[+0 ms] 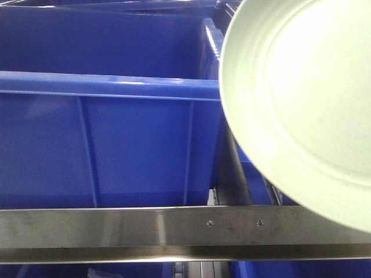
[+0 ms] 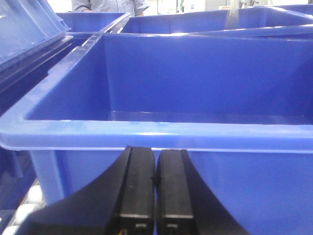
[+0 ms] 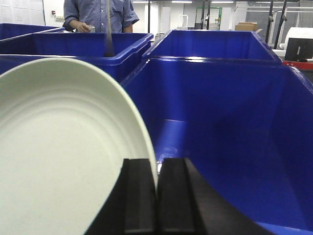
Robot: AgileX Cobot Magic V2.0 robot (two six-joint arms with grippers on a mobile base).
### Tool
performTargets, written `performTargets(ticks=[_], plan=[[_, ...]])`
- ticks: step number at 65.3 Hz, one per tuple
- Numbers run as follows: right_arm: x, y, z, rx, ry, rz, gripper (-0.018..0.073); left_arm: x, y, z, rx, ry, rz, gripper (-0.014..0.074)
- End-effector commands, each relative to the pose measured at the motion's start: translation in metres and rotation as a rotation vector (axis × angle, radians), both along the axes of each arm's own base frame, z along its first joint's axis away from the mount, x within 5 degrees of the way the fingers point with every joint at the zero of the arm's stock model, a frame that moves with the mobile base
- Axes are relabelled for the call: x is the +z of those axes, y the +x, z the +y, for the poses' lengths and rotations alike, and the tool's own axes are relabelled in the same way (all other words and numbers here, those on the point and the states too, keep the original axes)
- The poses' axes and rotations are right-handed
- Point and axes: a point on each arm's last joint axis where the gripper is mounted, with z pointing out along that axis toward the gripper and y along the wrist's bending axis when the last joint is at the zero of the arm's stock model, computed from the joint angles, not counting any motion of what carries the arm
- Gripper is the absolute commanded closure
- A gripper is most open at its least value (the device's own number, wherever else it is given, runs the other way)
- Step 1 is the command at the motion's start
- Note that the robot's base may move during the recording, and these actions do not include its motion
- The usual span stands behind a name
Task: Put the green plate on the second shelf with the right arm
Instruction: 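Move the held plate over the blue bin on the shelf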
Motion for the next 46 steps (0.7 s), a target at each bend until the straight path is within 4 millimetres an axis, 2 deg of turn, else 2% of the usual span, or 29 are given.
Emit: performTargets(ticks=[1,33,40,46], plan=[[0.02,-0.001,-0.001,-0.009,0.039,-0.123,0.0502,-0.006,0.0,0.0,0.0,-0.004,-0.052,0.0466],[0.021,-0.001,-0.001,-0.01,0.04,-0.129,0.0502,-0.006,0.0,0.0,0.0,-0.004,-0.052,0.0466],[0.029,-0.003,-0.003,-0.018,0.074,-0.215,0.0502,-0.006,0.0,0.0,0.0,-0.004,-0.052,0.0466],[0.043,-0.008,-0.006,-0.033,0.11,-0.362,0.0502,-0.006,0.0,0.0,0.0,-0.004,-0.052,0.0466]])
